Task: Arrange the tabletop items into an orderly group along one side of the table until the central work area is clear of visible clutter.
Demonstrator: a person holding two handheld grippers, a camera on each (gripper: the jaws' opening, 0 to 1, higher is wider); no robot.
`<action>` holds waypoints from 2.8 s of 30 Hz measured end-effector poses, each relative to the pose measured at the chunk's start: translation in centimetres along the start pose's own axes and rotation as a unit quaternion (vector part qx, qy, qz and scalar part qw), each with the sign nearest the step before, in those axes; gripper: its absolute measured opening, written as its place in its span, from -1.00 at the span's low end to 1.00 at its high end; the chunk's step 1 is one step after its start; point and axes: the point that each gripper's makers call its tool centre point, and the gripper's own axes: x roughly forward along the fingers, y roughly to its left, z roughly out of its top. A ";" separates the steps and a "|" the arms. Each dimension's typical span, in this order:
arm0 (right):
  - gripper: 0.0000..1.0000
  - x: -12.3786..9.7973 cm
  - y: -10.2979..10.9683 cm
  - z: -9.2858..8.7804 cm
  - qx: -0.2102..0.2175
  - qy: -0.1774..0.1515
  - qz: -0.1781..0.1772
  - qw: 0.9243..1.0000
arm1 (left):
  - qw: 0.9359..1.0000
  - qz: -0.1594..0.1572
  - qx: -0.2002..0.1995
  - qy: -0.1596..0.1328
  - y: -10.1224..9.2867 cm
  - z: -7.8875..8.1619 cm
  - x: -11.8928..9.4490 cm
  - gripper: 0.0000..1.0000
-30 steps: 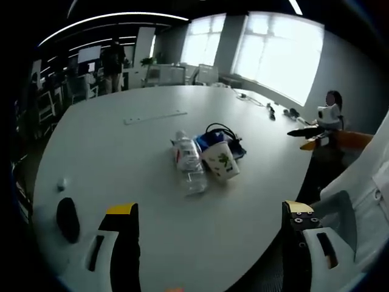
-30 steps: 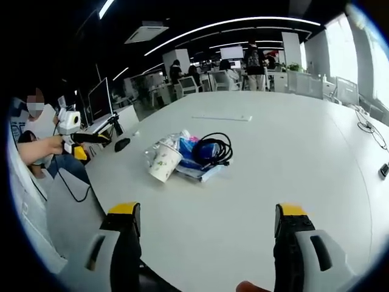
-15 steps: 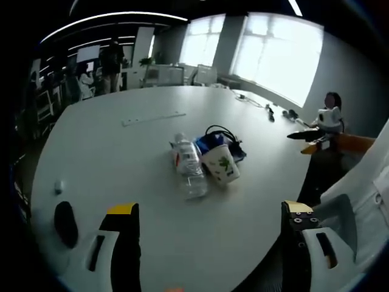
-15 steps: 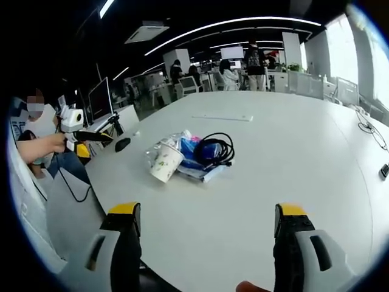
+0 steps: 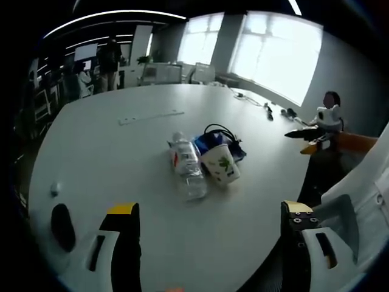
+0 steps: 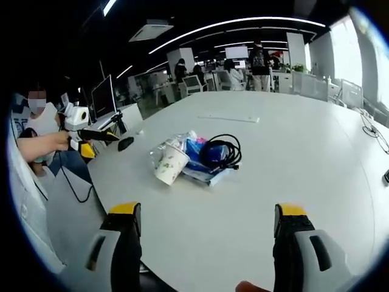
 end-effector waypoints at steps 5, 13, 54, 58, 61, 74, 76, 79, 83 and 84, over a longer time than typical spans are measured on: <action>0.77 0.6 0.4 0.3 -0.005 0.003 0.007 1.000 | 1.000 -0.001 0.000 0.001 0.1 0.0 0.2 0.87; 0.75 1.6 1.3 0.8 -0.006 0.004 0.019 1.000 | 1.000 -0.003 -0.005 0.005 0.2 -0.6 0.5 0.86; 0.66 7.7 6.6 3.2 -0.016 0.014 0.091 0.996 | 1.000 0.004 -0.025 -0.001 1.9 -1.0 0.5 0.84; 0.64 8.1 6.9 3.4 -0.015 0.017 0.094 0.995 | 1.000 0.004 -0.026 0.000 2.0 -1.2 0.4 0.84; 0.62 8.5 7.1 3.5 -0.013 0.018 0.095 0.995 | 1.000 0.005 -0.027 0.000 2.0 -1.3 0.4 0.84; 0.56 10.3 7.7 3.6 0.004 0.026 0.097 0.995 | 1.000 0.006 -0.030 -0.001 2.3 -1.5 0.2 0.84; 0.55 10.4 7.7 3.6 0.008 0.026 0.097 0.995 | 1.000 0.007 -0.031 -0.001 2.3 -1.5 0.1 0.84; 0.52 10.8 7.7 3.8 0.019 0.026 0.097 0.995 | 0.999 0.007 -0.031 0.000 2.2 -1.7 0.0 0.83; 0.50 11.3 7.7 4.1 0.031 0.027 0.096 0.995 | 0.999 0.006 -0.032 0.001 2.1 -1.8 0.0 0.83; 0.50 11.4 7.8 4.1 0.033 0.027 0.096 0.994 | 0.999 0.006 -0.033 0.001 2.0 -1.8 0.0 0.83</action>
